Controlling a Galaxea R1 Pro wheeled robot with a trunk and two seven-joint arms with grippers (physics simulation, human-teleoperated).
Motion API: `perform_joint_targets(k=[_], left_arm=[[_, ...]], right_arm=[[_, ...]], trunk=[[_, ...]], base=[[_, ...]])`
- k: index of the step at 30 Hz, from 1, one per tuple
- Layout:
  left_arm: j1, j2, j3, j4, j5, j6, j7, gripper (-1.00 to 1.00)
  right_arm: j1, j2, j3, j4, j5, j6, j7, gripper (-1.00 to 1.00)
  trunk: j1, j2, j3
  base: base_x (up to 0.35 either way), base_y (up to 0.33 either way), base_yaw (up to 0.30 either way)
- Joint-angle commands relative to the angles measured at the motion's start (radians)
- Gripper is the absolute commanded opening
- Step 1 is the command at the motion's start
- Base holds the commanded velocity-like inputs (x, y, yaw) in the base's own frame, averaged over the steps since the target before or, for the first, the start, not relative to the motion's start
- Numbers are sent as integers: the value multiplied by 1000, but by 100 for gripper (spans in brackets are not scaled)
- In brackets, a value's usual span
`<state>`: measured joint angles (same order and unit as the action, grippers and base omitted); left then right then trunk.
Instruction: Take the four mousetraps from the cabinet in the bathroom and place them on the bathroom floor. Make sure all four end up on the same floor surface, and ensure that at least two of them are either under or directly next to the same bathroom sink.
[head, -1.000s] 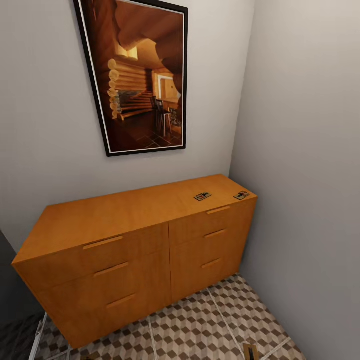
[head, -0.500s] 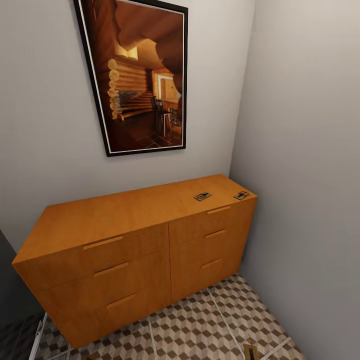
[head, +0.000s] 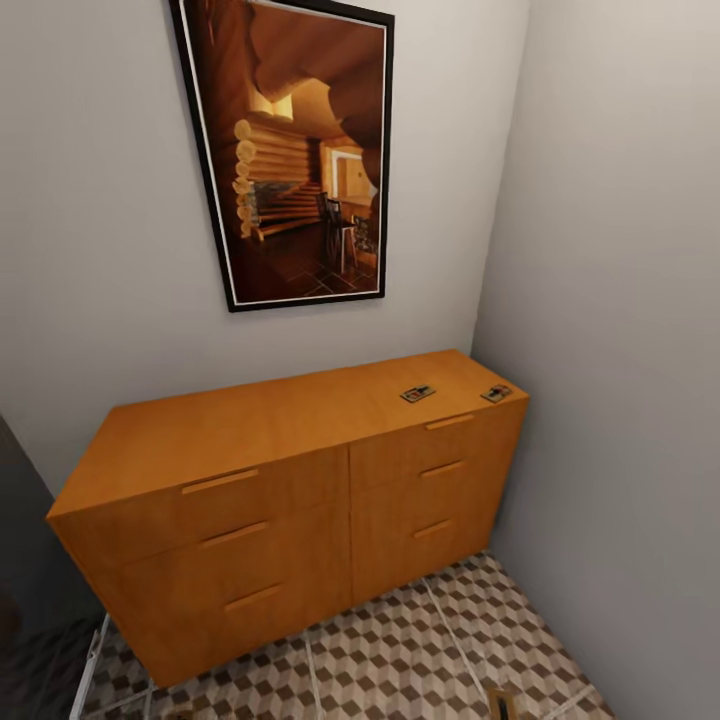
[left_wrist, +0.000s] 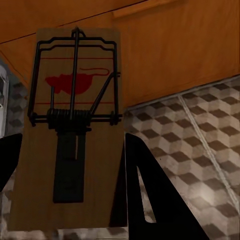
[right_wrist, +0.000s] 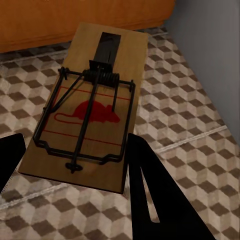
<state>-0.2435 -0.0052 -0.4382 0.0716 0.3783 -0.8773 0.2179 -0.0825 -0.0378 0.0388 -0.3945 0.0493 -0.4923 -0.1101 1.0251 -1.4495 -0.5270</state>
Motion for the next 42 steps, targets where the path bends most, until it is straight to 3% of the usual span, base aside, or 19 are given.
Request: perform_joint_targets(k=[1,29,42], left_arm=[[-2,-1,-8,3,2,-3,6,-100],[-2,-4,-9,4,2,-3,4,-100],[-2,-4,-9,4,2,-3,4,-100]], right_arm=[[0,-1,4,0,4,-2,-9,-100],[0,-1,5,0,4,-2,-10,-100],[0,-1,6,0,4,-2,-10,-100]], trunk=[[0,-1,-1],[0,-1,-1],[0,-1,-1]], base=[[0,0,268],[-2,0,284],[-273,0,285]])
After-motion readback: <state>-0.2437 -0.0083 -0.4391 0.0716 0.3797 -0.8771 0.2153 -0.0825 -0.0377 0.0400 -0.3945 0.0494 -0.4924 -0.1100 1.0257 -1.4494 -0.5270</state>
